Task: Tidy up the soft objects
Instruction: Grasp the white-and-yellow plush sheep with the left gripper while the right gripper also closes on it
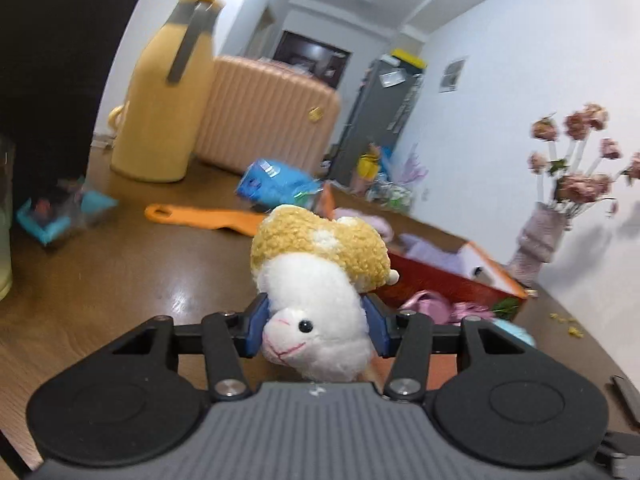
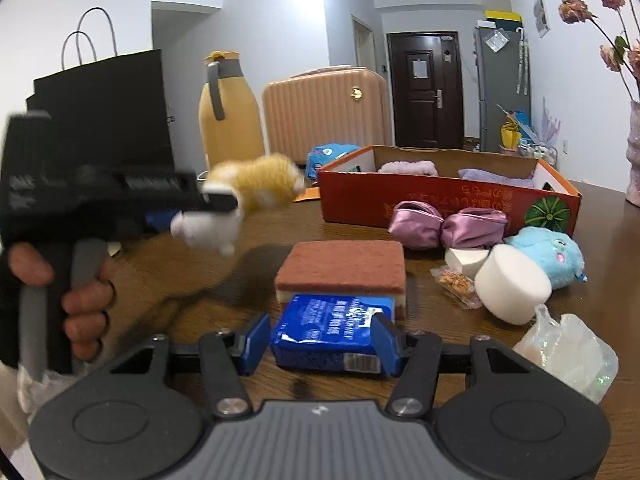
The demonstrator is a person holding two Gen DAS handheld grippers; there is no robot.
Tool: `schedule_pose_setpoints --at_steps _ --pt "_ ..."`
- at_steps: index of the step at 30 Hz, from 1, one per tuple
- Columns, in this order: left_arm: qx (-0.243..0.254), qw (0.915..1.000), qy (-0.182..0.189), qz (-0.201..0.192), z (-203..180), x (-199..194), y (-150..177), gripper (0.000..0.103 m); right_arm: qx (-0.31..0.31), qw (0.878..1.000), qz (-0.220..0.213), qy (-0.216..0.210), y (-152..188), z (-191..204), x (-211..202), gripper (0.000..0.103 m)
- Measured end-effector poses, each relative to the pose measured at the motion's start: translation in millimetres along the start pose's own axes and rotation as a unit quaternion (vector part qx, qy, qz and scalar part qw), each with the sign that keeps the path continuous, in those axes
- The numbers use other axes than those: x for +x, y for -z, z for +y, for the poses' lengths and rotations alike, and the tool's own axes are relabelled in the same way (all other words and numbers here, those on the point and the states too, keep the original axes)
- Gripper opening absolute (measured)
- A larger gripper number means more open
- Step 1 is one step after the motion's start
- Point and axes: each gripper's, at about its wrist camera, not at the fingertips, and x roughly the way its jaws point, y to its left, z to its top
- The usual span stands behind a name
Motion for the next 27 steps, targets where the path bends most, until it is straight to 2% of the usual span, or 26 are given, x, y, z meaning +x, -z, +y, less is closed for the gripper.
schedule_pose_setpoints --at_steps 3,5,9,13,15,17,19,20,23,27 --pt "0.018 0.9988 0.044 0.013 -17.3 -16.9 -4.0 0.051 -0.009 1.000 0.012 0.027 3.2 -3.1 4.2 0.043" --pt "0.024 0.9962 0.078 0.029 -31.2 -22.7 1.9 0.052 -0.002 0.999 0.002 0.047 6.0 -13.5 5.2 0.038" --pt "0.048 0.9872 0.135 0.070 -57.3 -30.2 23.9 0.052 0.034 0.997 -0.026 0.059 4.6 -36.4 -14.0 0.040" --pt "0.072 0.9776 0.170 0.101 -64.8 -38.2 43.4 0.052 0.052 0.993 -0.037 0.103 9.3 -61.3 -38.8 0.040" --pt "0.080 0.9693 0.196 0.126 -63.0 -41.3 50.6 0.052 0.068 0.991 -0.044 0.111 14.7 -75.5 -56.3 0.042" --pt "0.094 0.9546 0.232 0.161 -60.9 -40.0 60.3 0.054 0.076 0.990 -0.056 0.100 18.0 -84.0 -74.7 0.042" --pt "0.113 0.9411 0.251 0.196 -61.9 -34.7 72.3 0.057 0.079 0.993 -0.066 0.061 19.1 -84.9 -86.7 0.042" --pt "0.126 0.9380 0.250 0.204 -63.6 -33.2 77.2 0.058 0.078 0.994 -0.069 0.038 18.9 -82.9 -90.0 0.042" --pt "0.145 0.9446 0.220 0.196 -63.7 -32.9 81.8 0.066 0.061 0.997 -0.055 -0.010 20.2 -71.7 -85.0 0.044" --pt "0.123 0.9684 0.152 0.154 -47.2 -39.8 72.3 0.071 0.035 0.999 -0.013 -0.031 27.6 -52.7 -63.3 0.045"
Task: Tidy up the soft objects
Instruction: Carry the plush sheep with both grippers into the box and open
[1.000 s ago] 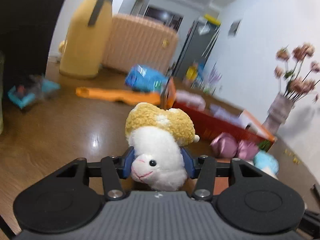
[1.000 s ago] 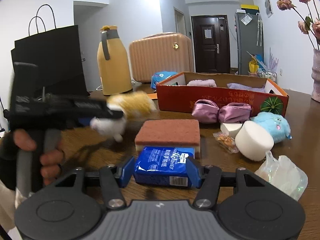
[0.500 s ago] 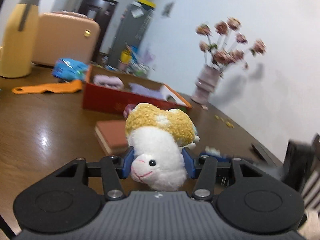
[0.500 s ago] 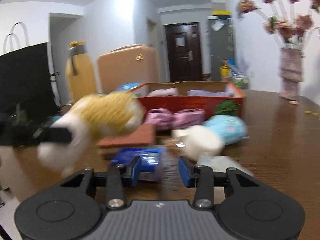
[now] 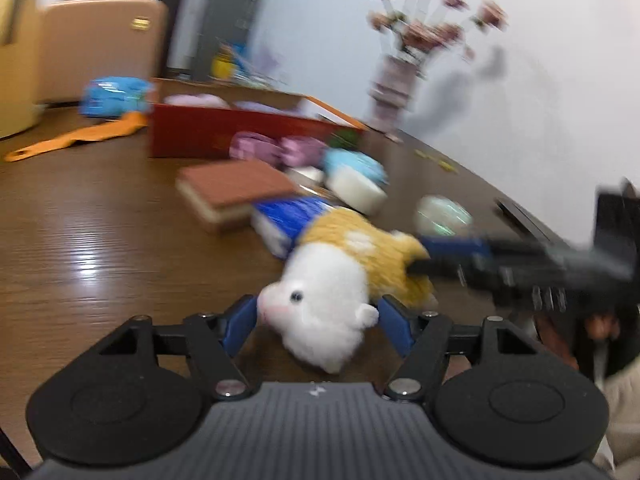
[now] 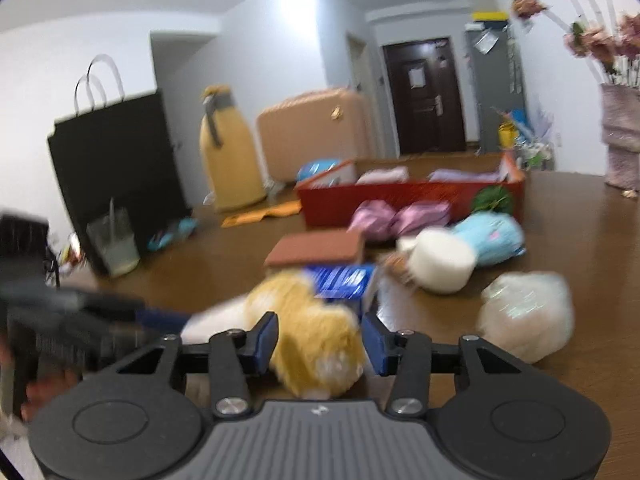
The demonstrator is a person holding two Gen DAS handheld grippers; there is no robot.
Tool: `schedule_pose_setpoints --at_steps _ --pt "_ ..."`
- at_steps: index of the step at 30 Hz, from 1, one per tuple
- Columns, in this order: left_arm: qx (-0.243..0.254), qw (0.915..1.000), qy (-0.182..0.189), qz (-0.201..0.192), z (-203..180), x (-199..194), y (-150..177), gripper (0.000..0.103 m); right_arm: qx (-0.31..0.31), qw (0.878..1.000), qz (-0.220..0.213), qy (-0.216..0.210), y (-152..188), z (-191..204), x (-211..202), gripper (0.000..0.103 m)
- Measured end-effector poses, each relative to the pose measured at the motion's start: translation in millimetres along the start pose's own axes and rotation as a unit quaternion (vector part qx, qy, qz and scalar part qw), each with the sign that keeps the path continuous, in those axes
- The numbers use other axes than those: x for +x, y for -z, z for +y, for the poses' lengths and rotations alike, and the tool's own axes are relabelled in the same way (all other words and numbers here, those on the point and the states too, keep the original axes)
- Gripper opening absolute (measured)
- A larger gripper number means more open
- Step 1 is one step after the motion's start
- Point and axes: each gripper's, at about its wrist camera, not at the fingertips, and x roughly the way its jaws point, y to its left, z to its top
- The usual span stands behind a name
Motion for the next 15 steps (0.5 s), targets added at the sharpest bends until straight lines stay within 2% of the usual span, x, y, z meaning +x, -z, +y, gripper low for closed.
schedule_pose_setpoints --at_steps 2,3,6,9,12,13,14,15 --pt "-0.040 0.9978 -0.047 -0.024 14.1 -11.1 0.4 0.073 -0.001 1.000 0.004 -0.018 2.7 7.0 0.0 0.045" --pt "-0.054 0.9964 -0.056 -0.032 19.7 -16.0 0.7 0.073 0.001 1.000 -0.002 -0.029 2.0 10.3 -3.9 0.044" --pt "-0.088 0.9939 -0.045 -0.048 30.8 -24.0 0.1 0.073 0.012 0.999 -0.017 -0.030 -3.6 10.8 -6.5 0.045" --pt "-0.086 0.9948 -0.028 -0.046 25.8 -15.5 -5.2 0.073 0.013 1.000 -0.003 -0.014 -5.1 9.4 2.6 0.047" --pt "-0.082 0.9959 -0.014 -0.037 21.6 -3.1 -7.4 0.071 0.027 0.999 0.004 -0.032 -3.6 11.4 6.7 0.047" --pt "-0.084 0.9958 -0.008 -0.034 21.3 1.4 -7.9 0.063 0.030 0.999 0.006 -0.034 -2.9 12.0 9.3 0.047" --pt "-0.086 0.9958 -0.002 -0.030 22.0 6.8 -8.1 0.051 0.034 0.999 0.007 -0.034 -2.0 12.1 11.7 0.047" --pt "-0.089 0.9956 -0.001 -0.027 23.1 9.7 -6.9 0.047 0.041 0.998 0.009 -0.035 -1.2 11.6 15.0 0.047"
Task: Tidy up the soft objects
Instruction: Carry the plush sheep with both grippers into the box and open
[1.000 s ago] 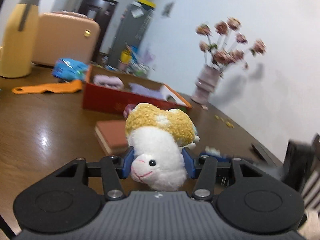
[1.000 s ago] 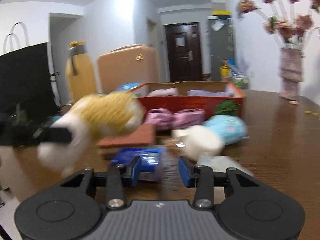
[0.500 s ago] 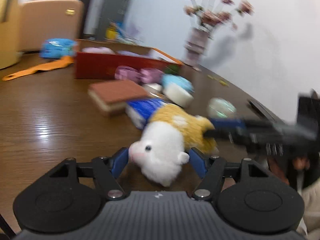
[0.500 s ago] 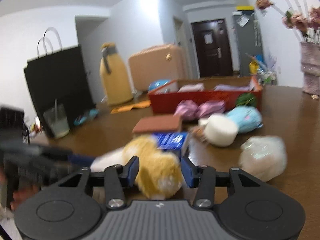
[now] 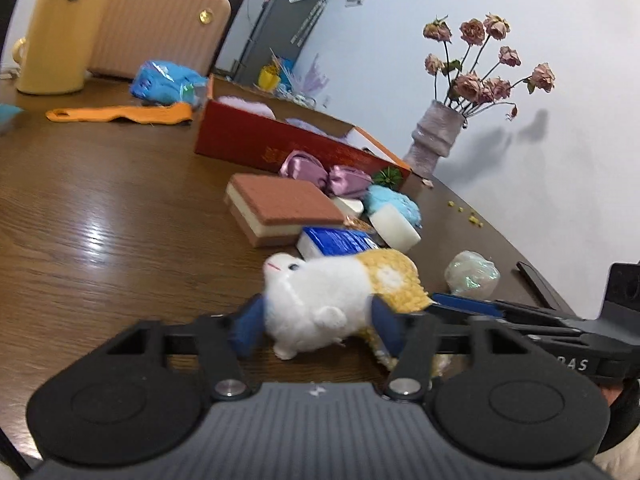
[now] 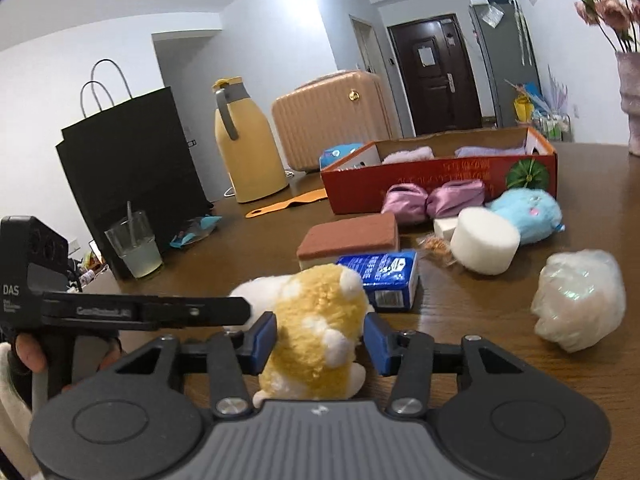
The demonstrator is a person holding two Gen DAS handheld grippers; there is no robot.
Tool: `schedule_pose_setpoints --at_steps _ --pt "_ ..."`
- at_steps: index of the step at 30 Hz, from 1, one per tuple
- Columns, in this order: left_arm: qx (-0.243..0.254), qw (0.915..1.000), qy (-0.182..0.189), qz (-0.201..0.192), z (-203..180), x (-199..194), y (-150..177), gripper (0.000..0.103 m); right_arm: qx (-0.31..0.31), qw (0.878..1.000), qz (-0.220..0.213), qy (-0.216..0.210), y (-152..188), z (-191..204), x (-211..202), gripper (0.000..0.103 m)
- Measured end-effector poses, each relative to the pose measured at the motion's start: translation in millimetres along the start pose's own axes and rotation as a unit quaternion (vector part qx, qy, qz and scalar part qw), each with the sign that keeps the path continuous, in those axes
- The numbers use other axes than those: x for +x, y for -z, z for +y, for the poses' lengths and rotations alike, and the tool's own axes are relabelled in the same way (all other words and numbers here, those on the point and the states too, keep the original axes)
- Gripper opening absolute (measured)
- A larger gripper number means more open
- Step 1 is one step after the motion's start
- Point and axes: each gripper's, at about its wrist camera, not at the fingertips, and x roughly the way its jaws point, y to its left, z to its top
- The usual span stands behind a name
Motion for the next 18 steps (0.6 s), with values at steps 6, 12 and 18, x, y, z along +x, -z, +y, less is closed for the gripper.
schedule_pose_setpoints --at_steps 6,12,18 --pt "-0.025 0.9994 0.025 -0.007 1.6 -3.0 -6.7 0.040 0.011 1.000 0.019 0.000 -2.5 1.0 7.5 0.043" --pt "-0.039 0.9922 0.097 -0.067 -15.7 16.6 -92.6 0.040 -0.008 0.999 -0.052 0.015 -65.6 -14.5 -11.0 0.042" --pt "-0.029 0.9917 0.115 -0.048 -29.8 122.7 -204.7 0.040 -0.018 0.996 -0.057 0.063 -179.6 -87.9 35.3 0.042"
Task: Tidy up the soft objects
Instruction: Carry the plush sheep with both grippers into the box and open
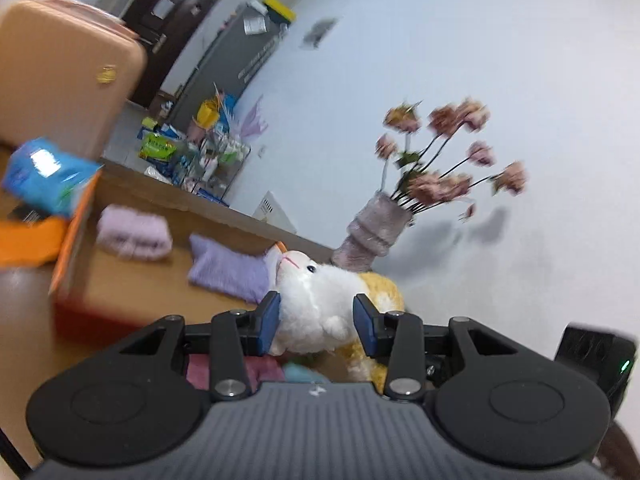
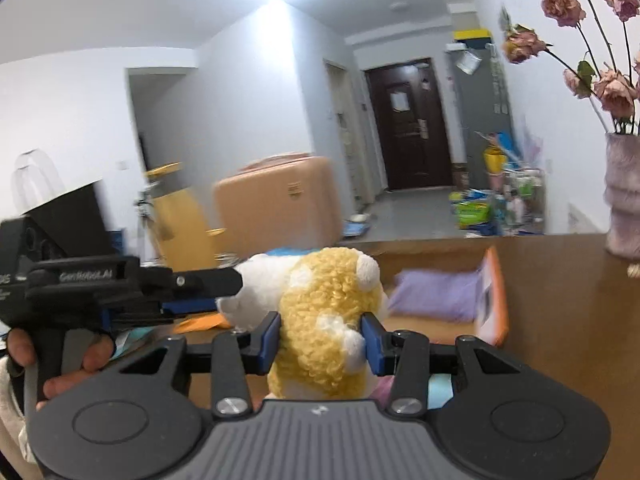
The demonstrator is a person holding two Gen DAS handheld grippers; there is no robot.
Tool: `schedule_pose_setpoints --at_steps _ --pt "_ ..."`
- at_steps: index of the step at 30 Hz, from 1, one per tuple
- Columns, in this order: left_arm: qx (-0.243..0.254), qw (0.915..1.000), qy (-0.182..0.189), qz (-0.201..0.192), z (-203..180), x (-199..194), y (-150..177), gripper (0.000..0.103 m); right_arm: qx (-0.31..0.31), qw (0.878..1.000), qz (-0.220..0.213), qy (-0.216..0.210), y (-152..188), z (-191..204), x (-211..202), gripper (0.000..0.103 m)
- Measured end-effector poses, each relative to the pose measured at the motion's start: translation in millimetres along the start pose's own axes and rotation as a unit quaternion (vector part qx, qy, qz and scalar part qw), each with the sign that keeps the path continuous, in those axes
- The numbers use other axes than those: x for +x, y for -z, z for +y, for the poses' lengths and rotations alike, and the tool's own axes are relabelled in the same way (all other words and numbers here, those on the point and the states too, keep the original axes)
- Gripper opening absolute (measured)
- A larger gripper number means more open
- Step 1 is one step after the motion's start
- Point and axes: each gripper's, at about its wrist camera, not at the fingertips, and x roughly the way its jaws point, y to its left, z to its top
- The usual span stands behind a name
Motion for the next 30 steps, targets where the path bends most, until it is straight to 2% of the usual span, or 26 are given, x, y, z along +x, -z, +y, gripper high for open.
schedule_pose_setpoints --at_steps 4,7,9,11,13,17,21,23,24,26,28,30 --pt "-0.031 0.9968 -0.030 0.068 30.8 95.6 -33.2 0.040 0.011 0.998 0.048 0.039 -37.8 -49.3 68.5 0.042" --pt "-0.067 0.9883 -0.077 0.113 53.8 146.7 -30.1 0.040 0.013 0.993 0.105 0.057 -40.5 -80.5 122.2 0.042" --pt "-0.060 0.9831 -0.104 0.138 59.5 166.0 -22.4 0.039 0.010 0.985 0.153 0.083 -35.1 -94.7 154.5 0.042" --pt "-0.053 0.9821 -0.099 0.152 61.1 175.0 -15.8 0.039 0.004 0.972 0.196 0.125 -25.1 -100.4 176.4 0.040" --pt "-0.027 0.9829 -0.103 0.151 56.8 176.6 -11.5 0.039 -0.016 0.971 0.201 0.130 -21.4 -94.0 179.9 0.039" --pt "0.002 0.9830 -0.119 0.139 48.7 167.8 -14.1 0.040 -0.039 0.970 0.194 0.144 -26.8 -85.7 180.1 0.045" --pt "0.030 0.9808 -0.146 0.125 36.3 132.6 -21.9 0.046 -0.038 0.975 0.163 0.143 -46.7 -78.8 159.9 0.050" --pt "0.043 0.9806 -0.158 0.108 30.3 103.2 -27.2 0.062 -0.042 0.978 0.148 0.139 -55.8 -76.5 140.4 0.054" --pt "0.051 0.9803 -0.164 0.097 27.4 87.5 -29.3 0.065 -0.046 0.980 0.139 0.137 -59.8 -73.5 129.1 0.056" --pt "0.081 0.9764 -0.183 0.081 20.3 53.5 -31.0 0.078 -0.053 0.982 0.126 0.132 -64.2 -64.3 106.5 0.060" --pt "0.108 0.9692 -0.212 0.063 13.3 21.2 -29.4 0.082 -0.062 0.983 0.109 0.130 -67.2 -52.6 82.9 0.068" --pt "0.130 0.9599 -0.244 0.045 6.9 -6.9 -24.1 0.089 -0.066 0.986 0.080 0.129 -67.8 -45.3 61.0 0.091"
